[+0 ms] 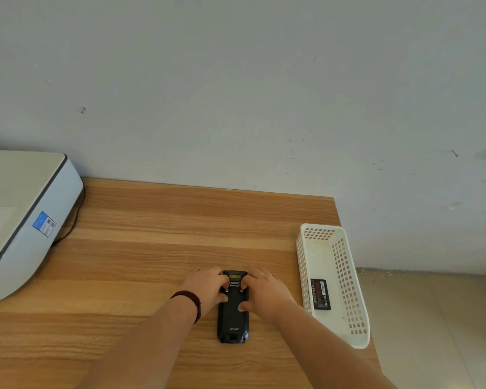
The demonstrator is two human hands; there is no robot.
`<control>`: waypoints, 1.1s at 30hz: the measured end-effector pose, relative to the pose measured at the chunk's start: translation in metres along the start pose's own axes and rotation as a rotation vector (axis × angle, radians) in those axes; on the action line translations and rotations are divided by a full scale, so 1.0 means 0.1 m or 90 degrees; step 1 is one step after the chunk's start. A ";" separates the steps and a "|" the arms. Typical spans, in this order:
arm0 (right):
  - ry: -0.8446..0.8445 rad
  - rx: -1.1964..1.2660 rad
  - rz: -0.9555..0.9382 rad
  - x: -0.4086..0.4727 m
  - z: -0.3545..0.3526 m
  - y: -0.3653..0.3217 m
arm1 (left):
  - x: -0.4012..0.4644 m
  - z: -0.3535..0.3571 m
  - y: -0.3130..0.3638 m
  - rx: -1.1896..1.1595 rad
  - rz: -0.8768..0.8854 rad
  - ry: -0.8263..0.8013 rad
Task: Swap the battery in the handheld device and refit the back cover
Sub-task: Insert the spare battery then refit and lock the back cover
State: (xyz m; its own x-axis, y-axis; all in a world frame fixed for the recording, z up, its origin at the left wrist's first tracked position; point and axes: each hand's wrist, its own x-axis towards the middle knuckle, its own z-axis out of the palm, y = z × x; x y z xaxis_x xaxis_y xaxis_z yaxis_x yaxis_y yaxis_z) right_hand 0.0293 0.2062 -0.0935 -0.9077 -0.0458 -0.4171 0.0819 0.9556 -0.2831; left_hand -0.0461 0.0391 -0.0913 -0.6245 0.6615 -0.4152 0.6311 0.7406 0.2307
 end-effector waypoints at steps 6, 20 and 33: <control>-0.005 0.008 -0.001 0.04 -0.03 0.01 | 0.08 -0.05 0.03 0.036 0.009 -0.023; -0.021 -0.059 -0.016 0.09 -0.03 0.00 | 0.12 -0.01 0.09 0.037 -0.042 -0.050; 0.035 0.120 0.036 -0.03 0.14 -0.02 | 0.01 0.14 0.02 -0.097 0.007 0.096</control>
State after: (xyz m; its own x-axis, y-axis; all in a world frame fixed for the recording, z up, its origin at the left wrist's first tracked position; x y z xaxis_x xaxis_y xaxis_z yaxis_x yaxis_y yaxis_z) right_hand 0.0374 0.2009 -0.1037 -0.9203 0.0271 -0.3902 0.2041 0.8843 -0.4199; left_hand -0.0389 0.0400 -0.1036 -0.6867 0.6716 -0.2782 0.5691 0.7348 0.3690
